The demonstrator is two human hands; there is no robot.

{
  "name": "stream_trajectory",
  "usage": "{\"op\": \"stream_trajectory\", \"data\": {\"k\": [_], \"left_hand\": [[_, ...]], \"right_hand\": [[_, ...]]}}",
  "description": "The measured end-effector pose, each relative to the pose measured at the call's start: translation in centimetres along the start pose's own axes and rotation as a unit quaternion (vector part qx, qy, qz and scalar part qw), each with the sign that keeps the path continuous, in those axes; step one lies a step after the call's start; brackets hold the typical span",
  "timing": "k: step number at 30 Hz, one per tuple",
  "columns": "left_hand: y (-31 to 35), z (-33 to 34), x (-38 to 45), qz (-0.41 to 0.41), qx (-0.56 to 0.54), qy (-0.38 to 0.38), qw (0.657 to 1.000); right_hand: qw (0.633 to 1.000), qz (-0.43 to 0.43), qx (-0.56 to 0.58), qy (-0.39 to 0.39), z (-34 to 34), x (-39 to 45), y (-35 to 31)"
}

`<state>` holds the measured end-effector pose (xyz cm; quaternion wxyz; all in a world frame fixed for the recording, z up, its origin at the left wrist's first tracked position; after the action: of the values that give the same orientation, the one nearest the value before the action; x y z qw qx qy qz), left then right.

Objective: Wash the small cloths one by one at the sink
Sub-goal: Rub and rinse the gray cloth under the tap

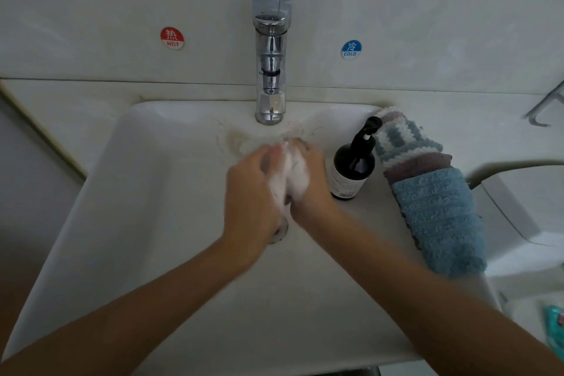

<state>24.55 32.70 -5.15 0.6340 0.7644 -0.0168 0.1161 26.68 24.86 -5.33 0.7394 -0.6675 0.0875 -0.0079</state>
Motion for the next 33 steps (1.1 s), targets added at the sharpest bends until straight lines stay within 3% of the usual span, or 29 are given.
{"op": "stream_trajectory", "data": {"k": [3, 6, 12, 17, 22, 25, 28, 33], "left_hand": [[0.3, 0.4, -0.6, 0.022, 0.008, -0.03, 0.999], [-0.6, -0.3, 2.5, -0.008, 0.009, 0.007, 1.0], [0.6, 0.5, -1.0, 0.053, 0.02, -0.02, 0.998], [-0.7, -0.6, 3.2, 0.012, 0.024, 0.034, 0.999], [0.4, 0.2, -1.1, 0.064, 0.033, -0.008, 0.997], [-0.2, 0.0, 1.0, 0.034, 0.016, 0.025, 0.999], [-0.9, -0.3, 2.2, 0.01, -0.01, 0.036, 0.999], [0.0, 1.0, -1.2, 0.052, 0.008, -0.024, 0.998]], "right_hand": [[0.999, -0.02, -0.042, 0.017, -0.5, 0.3, 0.2], [0.995, -0.064, -0.072, 0.002, 0.2, -2.1, 0.5], [0.996, -0.054, -0.066, 0.008, -0.5, 0.5, 0.4], [0.992, -0.07, -0.105, -0.004, 0.6, -1.4, 1.0], [0.998, -0.027, -0.056, 0.029, 0.0, 1.2, 1.0], [0.992, -0.062, -0.111, -0.007, 0.0, -0.6, 0.8], [0.996, -0.047, -0.072, -0.023, 0.4, -1.8, 0.2], [0.998, 0.01, 0.047, 0.041, -0.4, -0.3, -0.5]]}}
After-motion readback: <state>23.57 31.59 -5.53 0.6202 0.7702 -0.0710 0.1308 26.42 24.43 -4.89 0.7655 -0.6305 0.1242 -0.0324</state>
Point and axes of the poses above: each hand's wrist, its own x-axis towards the middle knuckle, its own z-axis out of the palm, y = z × x, the point moved 2 cm from there along x, towards the middle knuckle, and after that the axes turned 3 degrees about -y, right-handed, at the moved point
